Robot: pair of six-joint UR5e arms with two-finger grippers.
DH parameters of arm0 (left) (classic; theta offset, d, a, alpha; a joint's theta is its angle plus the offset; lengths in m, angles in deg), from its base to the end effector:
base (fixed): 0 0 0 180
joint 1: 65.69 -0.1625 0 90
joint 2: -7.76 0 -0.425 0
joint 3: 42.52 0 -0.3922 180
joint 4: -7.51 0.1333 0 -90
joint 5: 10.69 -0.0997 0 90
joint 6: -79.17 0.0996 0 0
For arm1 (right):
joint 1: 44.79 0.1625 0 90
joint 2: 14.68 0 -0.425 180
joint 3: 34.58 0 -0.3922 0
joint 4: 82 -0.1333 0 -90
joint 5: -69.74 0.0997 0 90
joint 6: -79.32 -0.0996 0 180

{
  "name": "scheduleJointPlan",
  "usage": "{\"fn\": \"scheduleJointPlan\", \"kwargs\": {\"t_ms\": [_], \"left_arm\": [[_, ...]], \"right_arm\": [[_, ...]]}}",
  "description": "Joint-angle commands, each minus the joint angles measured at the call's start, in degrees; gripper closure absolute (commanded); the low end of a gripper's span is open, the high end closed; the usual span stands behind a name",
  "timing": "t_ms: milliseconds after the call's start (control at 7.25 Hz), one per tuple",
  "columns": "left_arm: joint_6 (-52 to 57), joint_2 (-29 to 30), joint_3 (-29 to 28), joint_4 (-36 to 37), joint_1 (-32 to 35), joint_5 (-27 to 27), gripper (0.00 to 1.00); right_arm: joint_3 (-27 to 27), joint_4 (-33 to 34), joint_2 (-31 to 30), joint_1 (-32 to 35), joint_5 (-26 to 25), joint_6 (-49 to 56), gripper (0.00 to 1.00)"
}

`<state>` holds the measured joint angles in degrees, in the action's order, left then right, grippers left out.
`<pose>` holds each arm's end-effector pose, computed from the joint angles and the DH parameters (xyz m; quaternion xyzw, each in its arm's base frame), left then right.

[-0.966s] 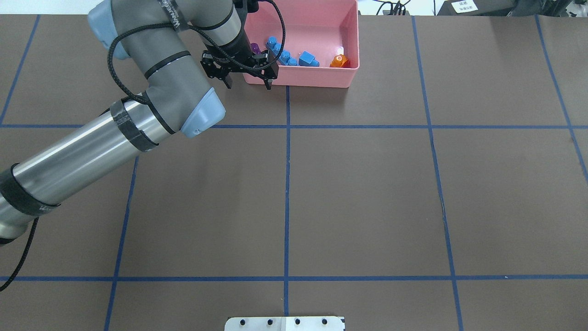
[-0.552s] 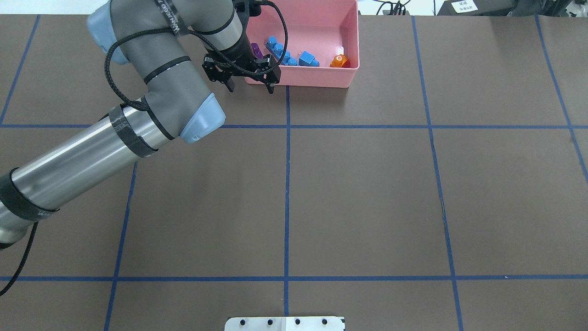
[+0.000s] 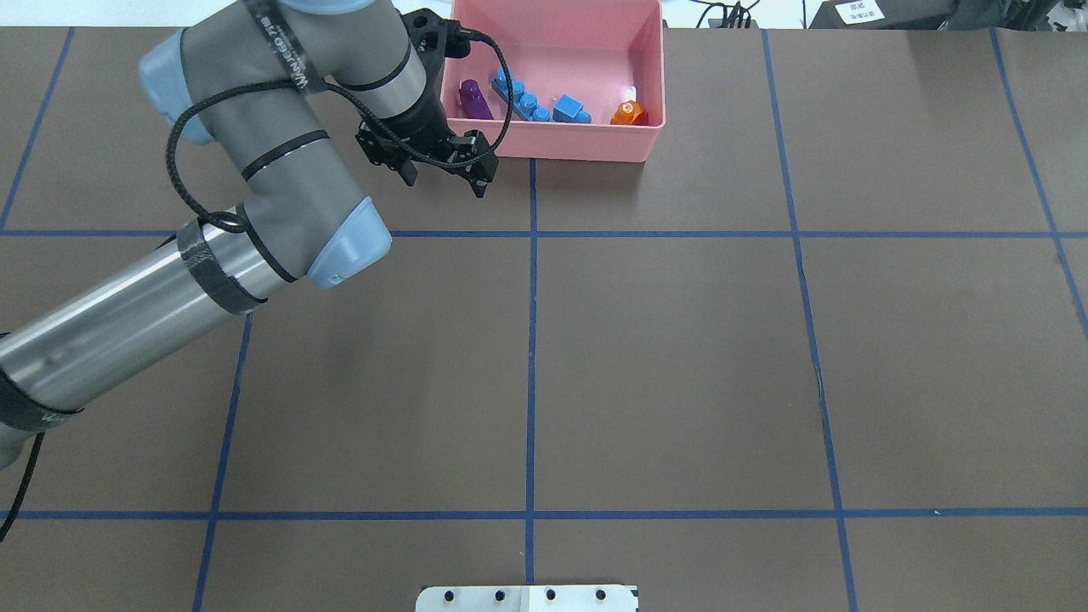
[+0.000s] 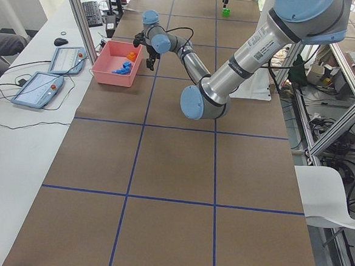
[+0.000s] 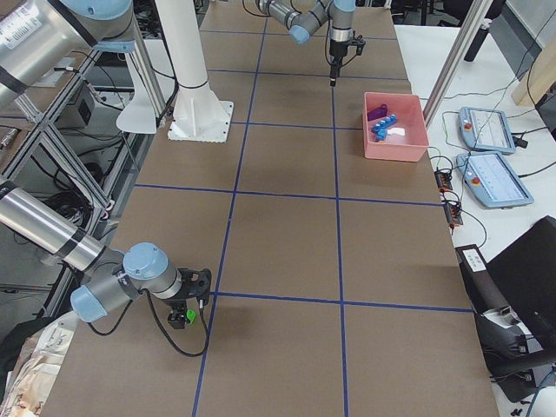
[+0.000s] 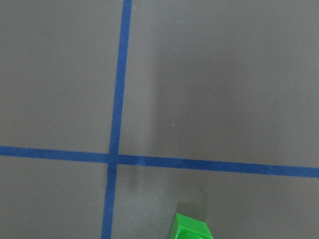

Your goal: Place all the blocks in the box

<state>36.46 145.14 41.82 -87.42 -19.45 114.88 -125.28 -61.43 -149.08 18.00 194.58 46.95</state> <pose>0.4524 -0.5814 0.1724 0.0826 0.4626 0.1289 0.8732 0.0170 -0.1341 0.7675 0.0394 -0.3588 -0.0247 0.9322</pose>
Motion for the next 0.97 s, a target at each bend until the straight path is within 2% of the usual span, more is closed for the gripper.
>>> {"fn": "scheduleJointPlan", "kwargs": {"t_ms": [0, 276, 690, 828], "left_arm": [[2.63, -3.7, 3.81, 0.1, -0.01, 0.03, 0.0], [2.63, -3.79, 4.34, 0.1, -0.01, 0.03, 0.0], [2.63, -3.7, 5.04, 0.1, -0.01, -0.06, 0.0], [2.63, -3.7, 5.13, 0.1, -0.01, -0.06, 0.0]], "right_arm": [[2.19, 0.26, 0.64, -5.38, -3.02, 0.02, 0.01], [2.19, 0.0, 3.43, -7.84, -2.41, -4.86, 0.03], [2.37, 0.0, 3.45, -11.79, -2.23, -7.36, 0.05], [2.46, 0.0, 3.45, -12.94, -2.23, -7.36, 0.24]]}}
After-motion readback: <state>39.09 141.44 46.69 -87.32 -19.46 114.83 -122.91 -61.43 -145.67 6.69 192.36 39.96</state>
